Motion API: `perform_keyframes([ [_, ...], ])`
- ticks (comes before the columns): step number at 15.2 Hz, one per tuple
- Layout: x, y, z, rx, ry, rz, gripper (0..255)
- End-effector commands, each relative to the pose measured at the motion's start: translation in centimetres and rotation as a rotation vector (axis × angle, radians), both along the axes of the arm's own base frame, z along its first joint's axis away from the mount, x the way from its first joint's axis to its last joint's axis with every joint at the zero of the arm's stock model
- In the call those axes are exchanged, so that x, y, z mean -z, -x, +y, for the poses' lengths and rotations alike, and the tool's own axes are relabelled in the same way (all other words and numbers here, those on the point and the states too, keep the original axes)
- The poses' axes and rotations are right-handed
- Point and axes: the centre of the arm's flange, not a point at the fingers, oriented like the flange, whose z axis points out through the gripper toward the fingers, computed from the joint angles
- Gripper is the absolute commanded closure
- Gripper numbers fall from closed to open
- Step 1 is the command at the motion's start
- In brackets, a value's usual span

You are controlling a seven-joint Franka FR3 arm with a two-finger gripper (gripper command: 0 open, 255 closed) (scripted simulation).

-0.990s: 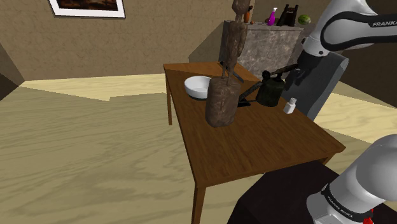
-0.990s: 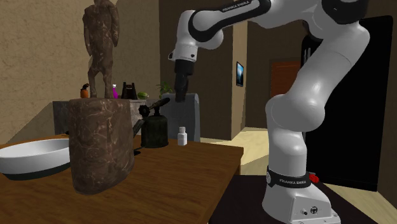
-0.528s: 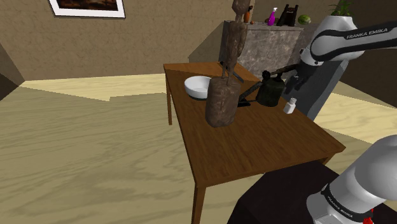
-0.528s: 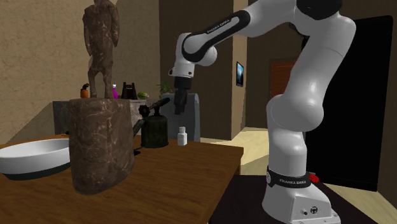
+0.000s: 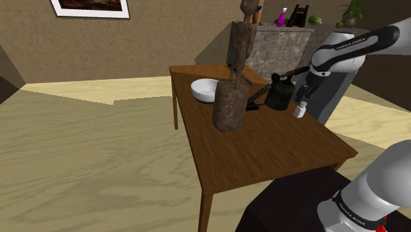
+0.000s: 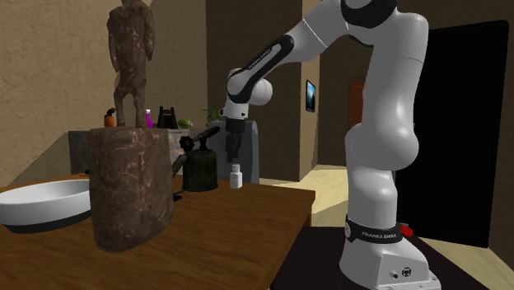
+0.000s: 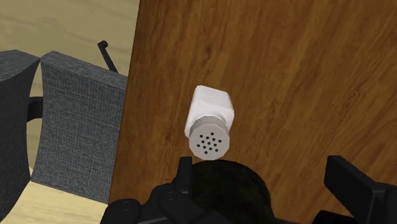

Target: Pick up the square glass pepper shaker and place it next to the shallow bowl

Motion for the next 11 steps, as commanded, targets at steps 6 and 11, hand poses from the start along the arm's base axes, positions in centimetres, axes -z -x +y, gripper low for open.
perform_keyframes([
  [6, 4.1, -0.8, -3.4, 0.008, 0.005, 0.007, 0],
  [11, 5.9, -1.0, -3.4, 0.008, 0.005, 0.007, 0],
])
